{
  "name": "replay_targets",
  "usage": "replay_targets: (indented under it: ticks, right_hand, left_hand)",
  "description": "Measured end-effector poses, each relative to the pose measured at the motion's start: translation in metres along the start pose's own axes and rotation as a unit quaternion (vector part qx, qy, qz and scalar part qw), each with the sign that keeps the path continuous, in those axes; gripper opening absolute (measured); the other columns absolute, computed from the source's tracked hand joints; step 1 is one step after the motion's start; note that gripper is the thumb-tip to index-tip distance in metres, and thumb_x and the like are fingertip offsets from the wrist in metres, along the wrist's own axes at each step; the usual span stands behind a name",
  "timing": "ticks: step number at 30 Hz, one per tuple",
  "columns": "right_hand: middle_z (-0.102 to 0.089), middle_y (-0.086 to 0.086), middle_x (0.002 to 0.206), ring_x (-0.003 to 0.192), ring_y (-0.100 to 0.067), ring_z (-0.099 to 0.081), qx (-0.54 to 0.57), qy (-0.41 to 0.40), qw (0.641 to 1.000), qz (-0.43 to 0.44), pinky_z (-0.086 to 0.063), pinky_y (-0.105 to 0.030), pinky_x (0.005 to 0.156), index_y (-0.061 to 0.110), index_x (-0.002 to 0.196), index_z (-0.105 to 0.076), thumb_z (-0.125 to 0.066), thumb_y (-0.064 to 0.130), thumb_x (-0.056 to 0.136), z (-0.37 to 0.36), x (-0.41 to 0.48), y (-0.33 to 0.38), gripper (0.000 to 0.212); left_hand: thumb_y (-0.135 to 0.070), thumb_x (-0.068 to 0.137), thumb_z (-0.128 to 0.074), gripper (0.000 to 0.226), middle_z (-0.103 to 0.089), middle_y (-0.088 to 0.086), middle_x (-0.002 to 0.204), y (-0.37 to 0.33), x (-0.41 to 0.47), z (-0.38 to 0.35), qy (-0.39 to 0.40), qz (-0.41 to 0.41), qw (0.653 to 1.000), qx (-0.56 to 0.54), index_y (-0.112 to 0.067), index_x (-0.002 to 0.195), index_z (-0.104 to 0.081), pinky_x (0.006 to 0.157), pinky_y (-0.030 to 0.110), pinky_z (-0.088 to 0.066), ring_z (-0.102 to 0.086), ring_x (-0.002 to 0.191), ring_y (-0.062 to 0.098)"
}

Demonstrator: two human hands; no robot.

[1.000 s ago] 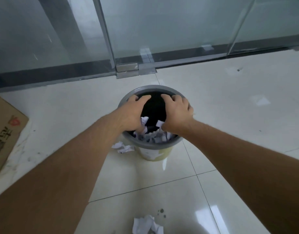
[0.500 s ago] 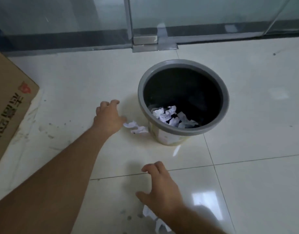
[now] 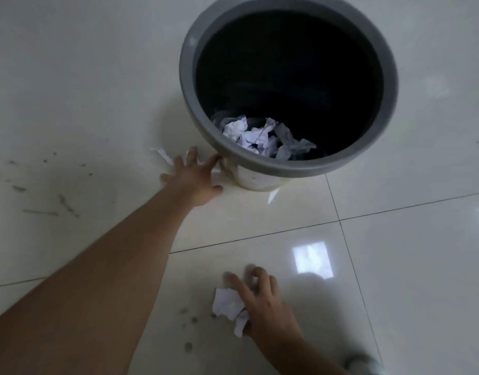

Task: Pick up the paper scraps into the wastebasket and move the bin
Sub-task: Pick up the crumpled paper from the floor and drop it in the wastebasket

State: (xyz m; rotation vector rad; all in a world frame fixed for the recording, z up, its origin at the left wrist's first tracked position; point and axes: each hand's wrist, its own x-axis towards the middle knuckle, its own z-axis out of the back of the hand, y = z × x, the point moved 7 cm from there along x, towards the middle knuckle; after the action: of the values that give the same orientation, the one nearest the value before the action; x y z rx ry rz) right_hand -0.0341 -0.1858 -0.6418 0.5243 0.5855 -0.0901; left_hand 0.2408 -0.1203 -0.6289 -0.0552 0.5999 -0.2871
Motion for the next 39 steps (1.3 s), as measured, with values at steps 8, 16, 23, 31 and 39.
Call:
replay_targets:
  ticks: [8,16,23,31,39]
  right_hand:
    - [-0.040,-0.004,0.117,0.107,-0.026,-0.050,0.065,-0.061,0.996,-0.008,-0.050,-0.035,0.071,0.026,0.128,-0.050,-0.058,0.019,0.084,0.008,0.016,-0.012,0.046]
    - [-0.045,-0.004,0.105,0.069,-0.012,-0.044,0.249,-0.147,0.945,-0.152,-0.044,-0.027,0.075,0.014,0.105,-0.065,-0.066,0.013,0.080,0.038,0.035,0.003,0.025]
    - [-0.044,-0.007,0.098,0.058,-0.003,-0.038,0.264,-0.202,0.943,-0.026,-0.032,-0.020,0.063,0.011,0.091,-0.061,-0.067,0.010,0.079,0.126,0.051,0.080,0.013]
    - [-0.048,-0.002,0.092,0.071,-0.013,-0.046,0.272,-0.302,0.903,0.138,-0.037,-0.025,0.060,0.020,0.085,-0.054,-0.065,0.013,0.080,0.284,0.017,0.202,0.014]
    - [-0.065,-0.010,0.098,0.079,-0.021,-0.064,0.219,-0.409,0.885,0.043,-0.053,-0.032,0.073,0.015,0.094,-0.065,-0.067,0.012,0.082,0.409,-0.018,0.123,0.012]
  left_hand:
    - [-0.017,0.091,-0.057,0.029,-0.051,0.020,0.117,0.002,-0.042,-0.025,-0.073,-0.098,0.992,-0.044,-0.012,0.118,-0.066,0.087,0.044,-0.051,-0.058,0.100,0.041]
    - [-0.016,0.088,-0.059,0.028,-0.052,0.007,0.084,0.003,-0.107,-0.070,0.053,-0.087,0.974,-0.201,-0.026,0.065,-0.046,0.063,0.032,-0.038,-0.057,0.087,0.029]
    - [-0.016,0.092,-0.058,0.031,-0.064,0.024,0.076,0.030,-0.133,0.049,-0.110,-0.017,0.959,-0.262,-0.010,0.063,-0.047,0.065,0.037,-0.053,-0.066,0.070,0.039]
    - [-0.026,0.092,-0.059,0.013,-0.068,0.003,0.079,0.054,-0.193,0.246,-0.287,-0.036,0.834,-0.469,-0.018,0.084,-0.063,0.053,0.021,-0.055,-0.065,0.065,0.014]
    - [-0.026,0.095,-0.060,0.017,-0.073,0.016,0.096,-0.061,-0.166,0.290,-0.225,-0.105,0.821,-0.514,-0.010,0.092,-0.066,0.060,0.032,-0.059,-0.069,0.079,0.031]
